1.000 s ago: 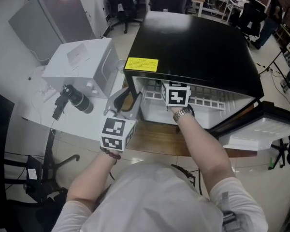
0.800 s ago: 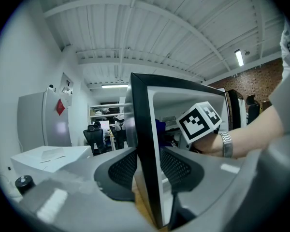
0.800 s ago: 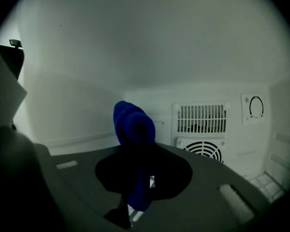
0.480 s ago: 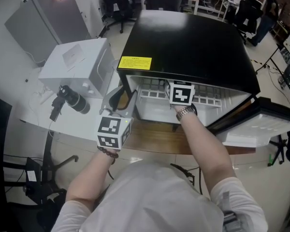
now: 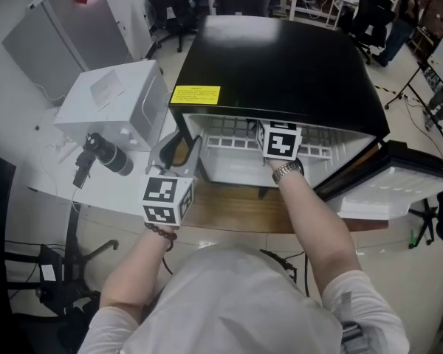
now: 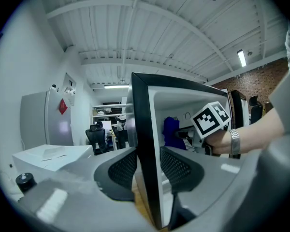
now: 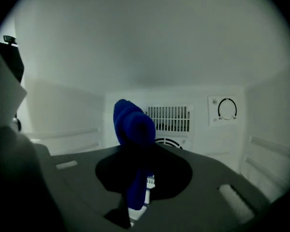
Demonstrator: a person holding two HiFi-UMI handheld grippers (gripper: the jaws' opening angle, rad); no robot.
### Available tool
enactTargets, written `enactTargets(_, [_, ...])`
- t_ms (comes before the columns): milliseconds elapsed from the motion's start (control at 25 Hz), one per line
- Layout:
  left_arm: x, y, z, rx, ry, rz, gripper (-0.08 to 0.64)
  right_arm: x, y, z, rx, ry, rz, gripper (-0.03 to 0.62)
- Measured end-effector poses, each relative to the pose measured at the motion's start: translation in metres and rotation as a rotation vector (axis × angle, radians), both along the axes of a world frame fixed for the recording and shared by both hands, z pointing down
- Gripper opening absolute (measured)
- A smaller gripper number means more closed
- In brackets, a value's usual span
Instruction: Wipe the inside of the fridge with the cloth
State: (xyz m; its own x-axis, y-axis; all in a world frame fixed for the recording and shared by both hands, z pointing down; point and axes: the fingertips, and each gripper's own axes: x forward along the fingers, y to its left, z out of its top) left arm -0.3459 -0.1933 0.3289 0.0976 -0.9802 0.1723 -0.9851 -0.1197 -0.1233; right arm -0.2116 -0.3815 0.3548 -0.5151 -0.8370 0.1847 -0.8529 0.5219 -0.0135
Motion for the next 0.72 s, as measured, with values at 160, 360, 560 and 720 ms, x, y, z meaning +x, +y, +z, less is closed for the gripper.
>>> enactTargets(160, [0.001, 0.0, -0.003, 0.008, 0.013, -0.01, 0.148, 0.013, -0.001, -0.001, 0.0, -0.003, 0.017, 0.06])
enactTargets(360, [0.0, -0.001, -0.002, 0.006, 0.015, -0.02, 0.147, 0.031, -0.003, -0.001, 0.002, 0.003, 0.045, 0.06])
enactTargets(560, [0.001, -0.001, -0.003, 0.007, 0.021, -0.029, 0.147, 0.048, -0.006, -0.006, 0.021, 0.008, 0.072, 0.06])
enactTargets(720, [0.001, -0.001, -0.003, 0.007, 0.02, -0.036, 0.147, 0.059, -0.007, -0.005, 0.017, 0.009, 0.087, 0.06])
